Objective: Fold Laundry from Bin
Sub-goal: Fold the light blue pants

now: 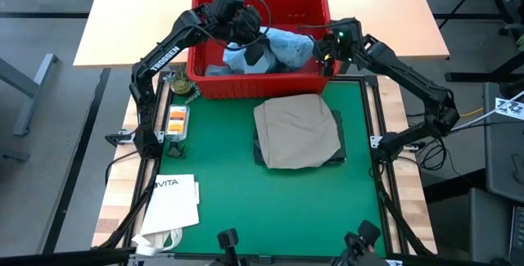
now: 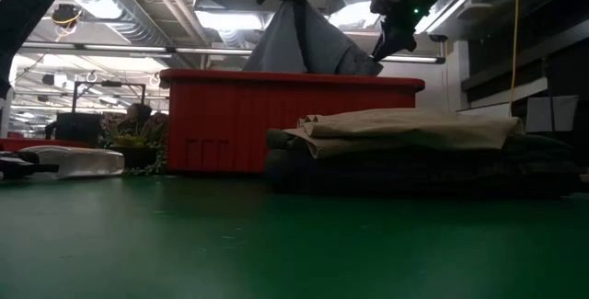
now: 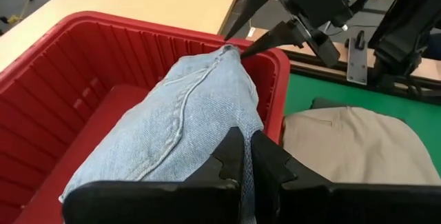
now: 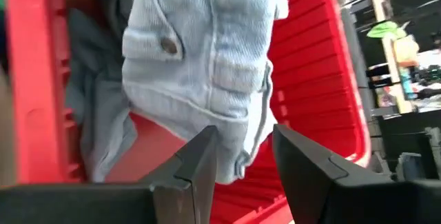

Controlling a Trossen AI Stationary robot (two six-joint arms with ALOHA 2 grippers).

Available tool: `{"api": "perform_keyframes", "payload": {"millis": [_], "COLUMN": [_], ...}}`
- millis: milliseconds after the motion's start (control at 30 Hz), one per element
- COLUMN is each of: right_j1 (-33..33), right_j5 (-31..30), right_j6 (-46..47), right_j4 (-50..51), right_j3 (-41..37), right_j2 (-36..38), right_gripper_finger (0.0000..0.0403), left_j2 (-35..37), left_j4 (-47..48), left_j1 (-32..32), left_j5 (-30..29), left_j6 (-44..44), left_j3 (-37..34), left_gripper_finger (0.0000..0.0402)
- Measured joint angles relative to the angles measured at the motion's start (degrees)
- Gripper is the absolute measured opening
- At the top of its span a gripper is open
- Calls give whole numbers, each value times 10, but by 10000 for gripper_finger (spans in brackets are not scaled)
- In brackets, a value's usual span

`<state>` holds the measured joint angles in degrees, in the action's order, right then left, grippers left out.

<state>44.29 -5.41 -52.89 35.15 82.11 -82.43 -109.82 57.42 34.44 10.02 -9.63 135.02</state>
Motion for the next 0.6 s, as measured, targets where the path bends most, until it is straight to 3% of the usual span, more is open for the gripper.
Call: {"api": "perform_keyframes", "payload": {"millis": [167,600], "right_j1": [0,0], "right_j5": [0,4], "right_j6": [0,1], "right_j4": [45,43], "right_j3": [0,0], "right_j2": [0,-42], "right_gripper_finger": [143,143], "left_j2": [0,0], "left_j4": [0,2], "left_j1": [-1,-29], "left_j5": [0,-2], "left_j6": [0,-1], "left_j3": [0,0], "left_gripper_finger": [3,2]}}
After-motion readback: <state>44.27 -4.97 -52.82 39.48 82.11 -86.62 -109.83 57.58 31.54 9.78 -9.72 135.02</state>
